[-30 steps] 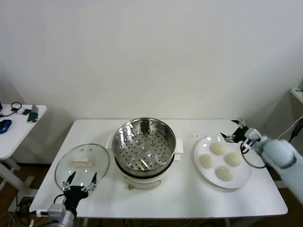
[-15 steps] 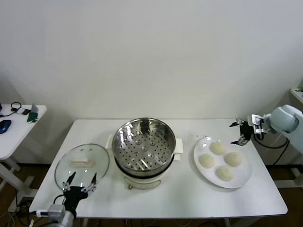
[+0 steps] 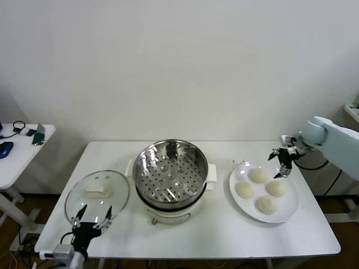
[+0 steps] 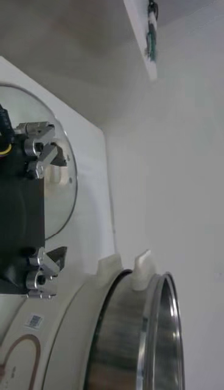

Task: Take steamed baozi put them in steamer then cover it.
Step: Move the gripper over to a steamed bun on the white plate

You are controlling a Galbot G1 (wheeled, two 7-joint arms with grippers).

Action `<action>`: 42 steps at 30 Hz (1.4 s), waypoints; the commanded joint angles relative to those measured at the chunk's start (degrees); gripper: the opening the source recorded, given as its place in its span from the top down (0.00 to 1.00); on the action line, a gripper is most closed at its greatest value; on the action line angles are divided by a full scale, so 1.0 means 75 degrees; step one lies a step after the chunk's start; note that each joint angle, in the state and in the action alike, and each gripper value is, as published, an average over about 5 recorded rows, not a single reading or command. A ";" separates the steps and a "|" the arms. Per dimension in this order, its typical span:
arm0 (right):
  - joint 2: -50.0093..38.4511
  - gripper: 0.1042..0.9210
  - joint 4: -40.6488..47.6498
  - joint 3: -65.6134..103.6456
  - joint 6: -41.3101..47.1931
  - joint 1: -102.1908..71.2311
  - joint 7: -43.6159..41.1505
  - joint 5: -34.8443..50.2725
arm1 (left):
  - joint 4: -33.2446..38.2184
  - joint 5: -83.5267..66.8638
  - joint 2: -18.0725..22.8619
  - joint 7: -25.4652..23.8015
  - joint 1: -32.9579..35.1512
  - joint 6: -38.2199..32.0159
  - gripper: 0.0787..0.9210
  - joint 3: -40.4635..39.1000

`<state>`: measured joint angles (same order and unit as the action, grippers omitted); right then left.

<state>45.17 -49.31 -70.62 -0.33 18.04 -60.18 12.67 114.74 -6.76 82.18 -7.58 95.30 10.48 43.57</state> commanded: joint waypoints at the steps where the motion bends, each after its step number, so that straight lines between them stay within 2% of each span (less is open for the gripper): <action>1: 0.1097 0.12 0.1215 -0.0330 -0.0313 -0.0215 -0.0069 -0.0158 | -0.0013 -0.0029 0.0006 -0.0004 0.0008 -0.0007 0.12 0.0005; 20: 0.1698 0.12 0.2431 0.0683 -0.0452 -0.1041 0.0059 -0.0794 | -0.0169 -0.0042 -0.0035 -0.0010 -0.0005 -0.0067 0.12 -0.0033; 27: 0.1709 0.12 0.2507 0.0734 -0.0438 -0.1065 0.0019 -0.0957 | -0.0181 -0.0041 -0.0050 -0.0013 -0.0011 -0.0078 0.12 -0.0027; 30: 0.1717 0.14 0.2547 0.0736 -0.0446 -0.1050 0.0005 -0.0946 | -0.0207 -0.0050 -0.0071 -0.0011 -0.0013 -0.0089 0.12 -0.0022; 38: 0.1743 0.27 0.2566 0.0774 -0.0567 -0.1099 -0.0105 -0.0796 | -0.0278 -0.0051 -0.0110 0.0010 -0.0060 -0.0081 0.12 -0.0013; 42: 0.1731 0.29 0.2530 0.0761 -0.0710 -0.1068 -0.0157 -0.0774 | -0.0295 -0.0050 -0.0110 0.0015 -0.0055 -0.0087 0.12 -0.0022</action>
<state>57.71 -31.02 -65.38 -4.81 10.29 -61.09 6.84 112.55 -7.15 81.36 -7.49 94.89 9.79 43.42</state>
